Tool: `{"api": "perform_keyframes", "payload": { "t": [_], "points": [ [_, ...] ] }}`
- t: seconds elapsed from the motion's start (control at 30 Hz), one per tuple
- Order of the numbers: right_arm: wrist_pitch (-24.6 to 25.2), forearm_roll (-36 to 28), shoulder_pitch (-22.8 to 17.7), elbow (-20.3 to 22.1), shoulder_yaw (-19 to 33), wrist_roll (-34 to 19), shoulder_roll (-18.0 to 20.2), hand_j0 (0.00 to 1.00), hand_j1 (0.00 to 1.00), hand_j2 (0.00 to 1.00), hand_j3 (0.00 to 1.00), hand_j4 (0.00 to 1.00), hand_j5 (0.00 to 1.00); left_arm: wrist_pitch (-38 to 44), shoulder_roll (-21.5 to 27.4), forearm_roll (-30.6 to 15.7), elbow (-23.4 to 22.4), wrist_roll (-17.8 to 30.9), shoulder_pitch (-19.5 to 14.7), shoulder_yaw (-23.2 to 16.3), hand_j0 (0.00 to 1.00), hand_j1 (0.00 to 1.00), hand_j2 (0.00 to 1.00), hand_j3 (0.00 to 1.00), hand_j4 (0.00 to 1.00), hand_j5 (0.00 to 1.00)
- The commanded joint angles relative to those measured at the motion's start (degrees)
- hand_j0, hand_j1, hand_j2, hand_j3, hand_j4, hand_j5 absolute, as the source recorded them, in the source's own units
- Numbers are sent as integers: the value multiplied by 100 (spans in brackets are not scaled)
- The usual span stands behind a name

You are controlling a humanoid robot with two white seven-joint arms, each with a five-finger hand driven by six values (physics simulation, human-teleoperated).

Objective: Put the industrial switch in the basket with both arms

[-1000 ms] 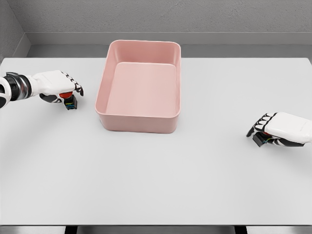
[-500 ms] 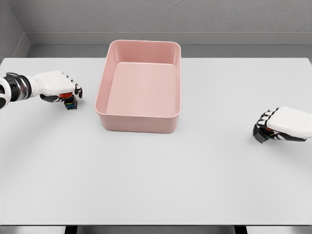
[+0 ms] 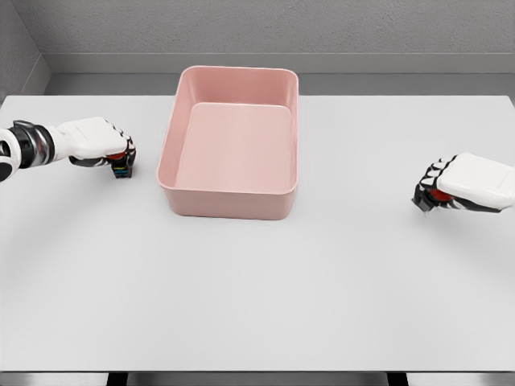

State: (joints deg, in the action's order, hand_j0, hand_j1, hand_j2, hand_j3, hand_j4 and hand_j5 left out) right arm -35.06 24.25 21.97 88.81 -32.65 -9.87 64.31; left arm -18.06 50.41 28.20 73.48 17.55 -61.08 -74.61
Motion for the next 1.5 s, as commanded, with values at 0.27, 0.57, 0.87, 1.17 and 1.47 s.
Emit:
{"api": "perform_keyframes", "payload": {
  "t": [0.27, 0.57, 0.87, 1.17, 1.47],
  "points": [
    [6, -43, 228, 83, -31, -6, -243, 44, 44, 44, 44, 44, 44, -40, 39, -16, 18, 29, -17, -10, 46, 46, 46, 46, 46, 46],
    [6, -43, 510, 92, -57, -103, -551, 43, 43, 43, 43, 43, 43, -400, 267, -60, 44, 47, -413, -1, 45, 45, 45, 45, 45, 45],
    [6, -52, 809, 101, -75, -103, -780, 42, 42, 42, 42, 42, 42, -919, 188, -227, 88, 38, -896, 8, 45, 45, 45, 45, 45, 45],
    [6, -60, 1353, 92, -453, -103, -1114, 42, 42, 42, 42, 42, 42, -1367, -31, -596, 290, 73, -1450, 52, 45, 45, 45, 45, 45, 45],
    [6, -43, 1793, 75, -681, -112, -1527, 41, 41, 41, 41, 41, 41, -1472, -462, -684, 299, 99, -1512, 26, 45, 45, 45, 45, 45, 45]
  ]
}}
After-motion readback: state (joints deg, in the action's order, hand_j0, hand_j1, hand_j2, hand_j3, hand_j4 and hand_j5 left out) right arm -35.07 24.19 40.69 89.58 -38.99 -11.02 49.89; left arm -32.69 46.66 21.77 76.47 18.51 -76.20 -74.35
